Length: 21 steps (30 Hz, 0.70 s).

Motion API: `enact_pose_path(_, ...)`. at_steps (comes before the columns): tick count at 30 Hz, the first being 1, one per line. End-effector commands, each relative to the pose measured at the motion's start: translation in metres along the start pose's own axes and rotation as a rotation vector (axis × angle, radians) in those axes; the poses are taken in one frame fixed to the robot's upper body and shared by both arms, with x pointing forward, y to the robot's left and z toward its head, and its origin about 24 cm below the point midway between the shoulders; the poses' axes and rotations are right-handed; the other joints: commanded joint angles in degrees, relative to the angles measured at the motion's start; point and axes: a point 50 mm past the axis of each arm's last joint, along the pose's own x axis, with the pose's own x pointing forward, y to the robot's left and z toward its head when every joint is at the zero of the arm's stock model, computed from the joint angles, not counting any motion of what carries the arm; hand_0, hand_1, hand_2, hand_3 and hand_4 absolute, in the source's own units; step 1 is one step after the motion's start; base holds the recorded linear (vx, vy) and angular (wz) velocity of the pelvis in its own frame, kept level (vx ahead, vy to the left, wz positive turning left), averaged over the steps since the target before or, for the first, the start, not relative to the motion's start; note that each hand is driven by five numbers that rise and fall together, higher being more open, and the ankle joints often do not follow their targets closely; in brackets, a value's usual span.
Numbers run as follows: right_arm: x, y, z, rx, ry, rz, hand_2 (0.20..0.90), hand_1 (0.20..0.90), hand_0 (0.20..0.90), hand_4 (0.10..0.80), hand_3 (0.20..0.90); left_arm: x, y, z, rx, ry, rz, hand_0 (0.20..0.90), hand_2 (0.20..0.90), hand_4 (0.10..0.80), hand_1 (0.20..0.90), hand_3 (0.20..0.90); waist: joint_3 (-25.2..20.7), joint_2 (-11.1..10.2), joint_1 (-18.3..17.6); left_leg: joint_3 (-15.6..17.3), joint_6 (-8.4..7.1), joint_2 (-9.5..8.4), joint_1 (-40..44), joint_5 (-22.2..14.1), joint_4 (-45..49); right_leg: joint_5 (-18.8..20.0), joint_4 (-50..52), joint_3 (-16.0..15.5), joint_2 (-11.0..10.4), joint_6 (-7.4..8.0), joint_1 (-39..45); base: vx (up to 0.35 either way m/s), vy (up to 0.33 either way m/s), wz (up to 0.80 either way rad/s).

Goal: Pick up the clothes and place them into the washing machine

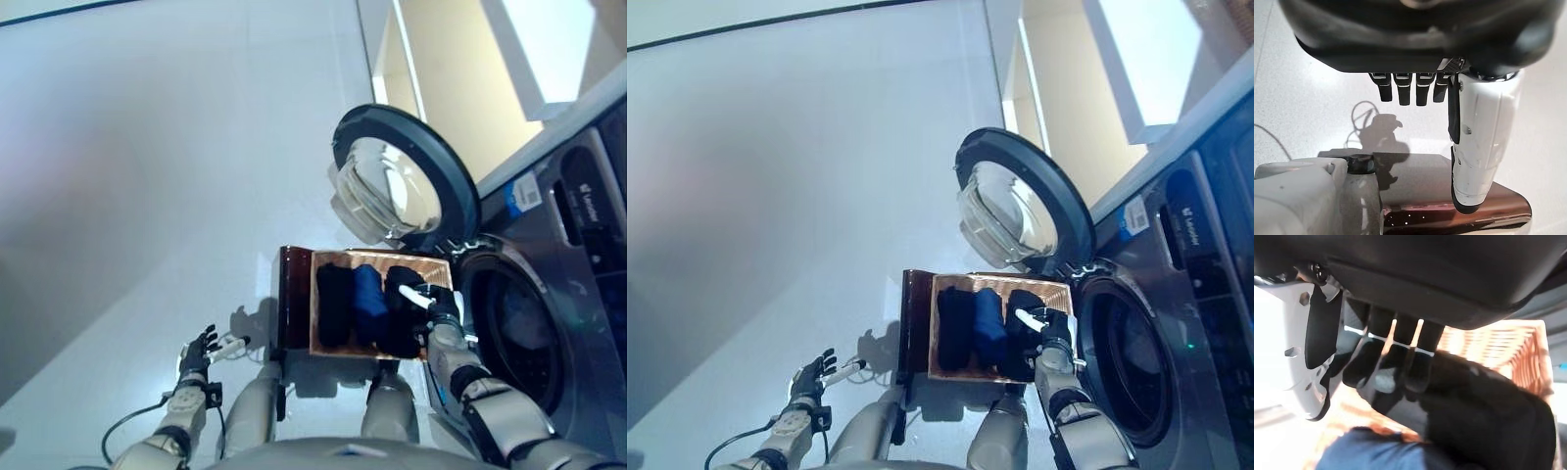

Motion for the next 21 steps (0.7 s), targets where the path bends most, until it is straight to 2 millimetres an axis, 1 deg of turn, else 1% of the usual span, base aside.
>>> enact_pose_path(1,0.005,-0.017,0.022,0.106,-0.107,-0.024,0.200,0.200,0.200,0.300,0.200,0.006,0.035,0.017,-0.035,-0.060,0.097,0.900,0.900,0.800,0.900,0.900,0.6,-1.3,-0.3,3.7,-6.94,5.86,3.7,-1.8,-0.2,12.2,-3.3,2.1,-1.0,-0.10,-1.9,0.044,-0.003,-0.07)
enact_pose_path(6,0.003,-0.034,0.003,0.213,-0.055,-0.056,0.200,0.200,0.200,0.300,0.200,0.005,0.034,0.012,-0.053,-0.046,0.091,0.900,0.900,0.800,0.900,0.900,-0.2,-1.1,-0.9,3.7,-6.95,6.38,5.7,-2.1,-1.0,11.4,-2.5,2.6,-0.8,0.00,-1.1,0.055,-0.003,-0.03)
enact_pose_path(7,0.001,-0.039,-0.004,0.241,-0.039,-0.065,0.200,0.200,0.200,0.300,0.200,0.003,0.033,0.009,-0.058,-0.038,0.083,0.900,0.900,0.800,0.900,0.900,-0.4,-1.0,-1.2,3.8,-6.88,6.51,6.2,-2.3,-0.8,11.0,-2.2,2.8,-0.7,0.00,-0.8,0.044,-0.004,-0.02)
enact_pose_path(8,0.001,-0.039,-0.004,0.241,-0.039,-0.065,0.200,0.200,0.200,0.300,0.200,0.003,0.033,0.008,-0.058,-0.038,0.083,0.900,0.900,0.800,0.900,0.900,-0.4,-1.0,-1.2,3.8,-6.88,6.52,6.2,-2.3,-0.8,11.0,-2.2,2.8,-0.7,-0.01,-0.8,0.053,-0.006,-0.02)
enact_pose_path(9,-0.001,-0.045,-0.012,0.244,-0.016,-0.086,0.200,0.200,0.200,0.300,0.200,0.003,0.033,0.006,-0.058,-0.032,0.081,0.900,0.900,0.800,0.900,0.900,-0.7,-0.9,-1.4,3.9,-6.84,6.61,6.6,-2.6,-0.6,10.8,-2.1,3.0,-0.6,0.01,-0.5,0.024,-0.005,-0.05)
enact_pose_path(13,-0.003,-0.047,-0.017,0.196,-0.003,-0.089,0.200,0.200,0.200,0.300,0.200,0.002,0.033,0.005,-0.056,-0.027,0.078,0.900,0.900,0.800,0.900,0.900,-0.9,-0.9,-1.6,4.0,-6.77,6.70,7.0,-2.9,-0.3,10.6,-2.0,3.2,-0.5,0.09,-0.4,0.012,-0.002,-0.02)
enact_pose_path(14,-0.002,-0.047,-0.017,0.170,-0.002,-0.091,0.241,0.241,0.241,0.329,0.241,0.002,0.033,0.005,-0.056,-0.028,0.078,0.900,0.900,0.800,0.900,0.900,-0.9,-0.9,-1.7,4.0,-6.75,6.69,7.0,-2.9,-0.2,10.6,-2.0,3.2,-0.6,0.13,-0.5,0.003,-0.002,-0.04)
enact_pose_path(15,-0.002,-0.046,-0.017,0.147,-0.005,-0.089,0.453,0.453,0.453,0.480,0.453,0.002,0.032,0.005,-0.054,-0.030,0.074,0.900,0.900,0.800,0.900,0.900,-1.0,-0.8,-1.7,4.0,-6.72,6.66,6.9,-3.0,-0.1,10.6,-2.0,3.3,-0.5,0.12,-0.6,-0.004,-0.005,-0.04)
enact_pose_path(16,-0.002,-0.045,-0.016,0.131,-0.009,-0.082,0.442,0.442,0.442,0.473,0.442,0.002,0.031,0.006,-0.055,-0.031,0.072,0.900,0.900,0.800,0.900,0.900,-1.0,-0.8,-1.7,4.0,-6.74,6.64,6.8,-3.0,0.0,10.6,-2.0,3.3,-0.6,0.13,-0.6,-0.011,-0.008,-0.04)
enact_pose_path(17,-0.002,-0.043,-0.015,0.119,-0.015,-0.074,0.461,0.461,0.461,0.486,0.461,0.003,0.030,0.006,-0.056,-0.031,0.070,0.900,0.900,0.800,0.900,0.900,-1.0,-0.8,-1.8,4.0,-6.77,6.64,6.6,-3.1,0.2,10.6,-1.9,3.4,-0.6,0.12,-0.7,-0.018,-0.004,-0.03)
enact_pose_path(18,-0.002,-0.041,-0.012,0.097,-0.026,-0.070,0.532,0.532,0.532,0.537,0.532,0.003,0.030,0.006,-0.056,-0.031,0.071,0.900,0.900,0.800,0.900,0.900,-0.9,-0.8,-1.8,4.0,-6.79,6.65,6.4,-3.2,0.5,10.6,-1.9,3.5,-0.5,0.08,-0.8,0.000,0.000,0.00)
enact_pose_path(19,-0.001,-0.040,-0.011,0.061,-0.031,-0.071,0.900,0.900,0.900,0.800,0.900,0.003,0.029,0.006,-0.053,-0.030,0.069,0.900,0.900,0.800,0.900,0.900,-0.9,-0.8,-1.7,4.0,-6.78,6.62,6.3,-3.3,0.8,10.5,-1.9,3.6,-0.5,0.04,-0.9,0.000,0.000,0.00)
enact_pose_path(21,-0.001,-0.036,-0.007,0.031,-0.049,-0.075,0.900,0.900,0.900,0.800,0.900,0.002,0.030,0.005,-0.051,-0.026,0.073,0.900,0.900,0.800,0.900,0.900,-0.9,-0.9,-1.7,4.0,-6.75,6.62,5.9,-3.5,1.4,10.5,-1.8,3.7,-0.5,-0.04,-1.0,0.000,0.000,0.00)
